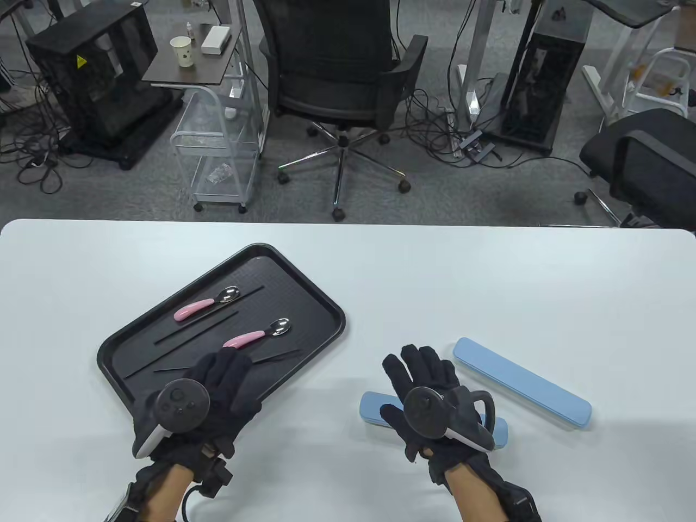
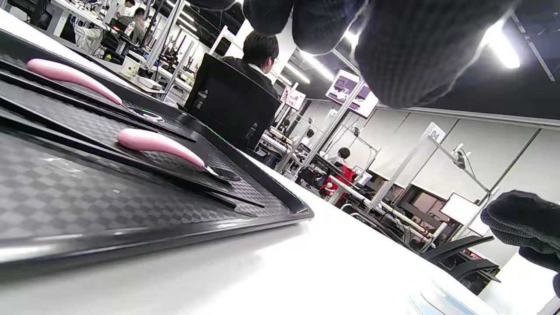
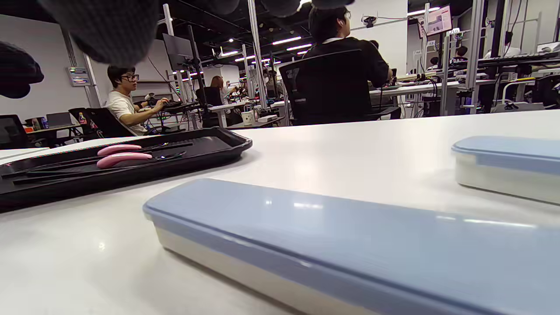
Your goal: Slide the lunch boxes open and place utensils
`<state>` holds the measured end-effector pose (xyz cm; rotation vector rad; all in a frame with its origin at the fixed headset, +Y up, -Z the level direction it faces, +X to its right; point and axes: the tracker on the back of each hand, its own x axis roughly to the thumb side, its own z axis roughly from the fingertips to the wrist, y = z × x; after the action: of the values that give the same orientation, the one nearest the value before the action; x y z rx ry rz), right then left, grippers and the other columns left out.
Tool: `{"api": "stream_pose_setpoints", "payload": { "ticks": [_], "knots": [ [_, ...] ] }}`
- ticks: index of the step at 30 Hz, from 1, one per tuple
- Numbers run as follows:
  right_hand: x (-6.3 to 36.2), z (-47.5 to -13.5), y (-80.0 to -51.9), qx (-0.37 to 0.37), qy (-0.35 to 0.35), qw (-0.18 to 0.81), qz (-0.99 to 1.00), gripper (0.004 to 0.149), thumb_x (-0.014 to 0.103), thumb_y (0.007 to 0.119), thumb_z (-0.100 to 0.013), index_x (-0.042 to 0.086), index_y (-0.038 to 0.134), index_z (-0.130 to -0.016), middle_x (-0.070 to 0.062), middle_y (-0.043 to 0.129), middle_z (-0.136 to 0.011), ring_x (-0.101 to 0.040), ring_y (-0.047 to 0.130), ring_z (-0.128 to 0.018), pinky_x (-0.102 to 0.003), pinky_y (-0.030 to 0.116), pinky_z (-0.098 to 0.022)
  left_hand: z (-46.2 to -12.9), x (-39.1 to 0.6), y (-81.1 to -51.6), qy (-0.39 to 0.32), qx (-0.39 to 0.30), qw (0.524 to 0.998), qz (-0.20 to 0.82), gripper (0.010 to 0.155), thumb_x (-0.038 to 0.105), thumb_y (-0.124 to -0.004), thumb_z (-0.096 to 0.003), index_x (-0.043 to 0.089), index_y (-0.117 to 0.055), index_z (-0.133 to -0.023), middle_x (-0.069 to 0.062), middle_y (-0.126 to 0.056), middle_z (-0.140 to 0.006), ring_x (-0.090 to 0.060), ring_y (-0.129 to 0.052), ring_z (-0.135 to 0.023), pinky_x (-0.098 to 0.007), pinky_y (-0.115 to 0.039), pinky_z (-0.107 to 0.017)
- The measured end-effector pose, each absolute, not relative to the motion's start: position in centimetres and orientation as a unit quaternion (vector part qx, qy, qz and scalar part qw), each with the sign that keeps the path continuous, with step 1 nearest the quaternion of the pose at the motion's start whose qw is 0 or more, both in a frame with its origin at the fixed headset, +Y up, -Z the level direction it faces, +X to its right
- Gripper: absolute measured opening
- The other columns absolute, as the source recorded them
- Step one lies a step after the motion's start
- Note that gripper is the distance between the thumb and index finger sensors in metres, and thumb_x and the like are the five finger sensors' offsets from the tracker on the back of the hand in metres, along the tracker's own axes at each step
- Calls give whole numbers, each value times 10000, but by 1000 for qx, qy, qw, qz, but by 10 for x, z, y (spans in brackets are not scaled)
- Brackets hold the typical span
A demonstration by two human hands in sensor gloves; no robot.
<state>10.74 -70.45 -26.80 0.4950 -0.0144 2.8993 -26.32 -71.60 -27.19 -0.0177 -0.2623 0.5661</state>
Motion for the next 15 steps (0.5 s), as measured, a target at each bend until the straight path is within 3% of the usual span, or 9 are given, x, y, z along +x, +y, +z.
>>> {"api": "stream_pose_setpoints", "payload": {
  "ticks": [15],
  "knots": [
    [119, -269, -705, 149, -2, 110, 983, 785, 548, 743, -493, 321, 301, -1100, -137, 195, -1160, -449, 245, -1084, -647, 298, -743, -271, -264, -714, -128, -6, 952, 280, 784, 530, -801, -432, 258, -454, -1081, -21, -307, -1161, -388, -235, -1075, -605, -153, -725]
  ]
}}
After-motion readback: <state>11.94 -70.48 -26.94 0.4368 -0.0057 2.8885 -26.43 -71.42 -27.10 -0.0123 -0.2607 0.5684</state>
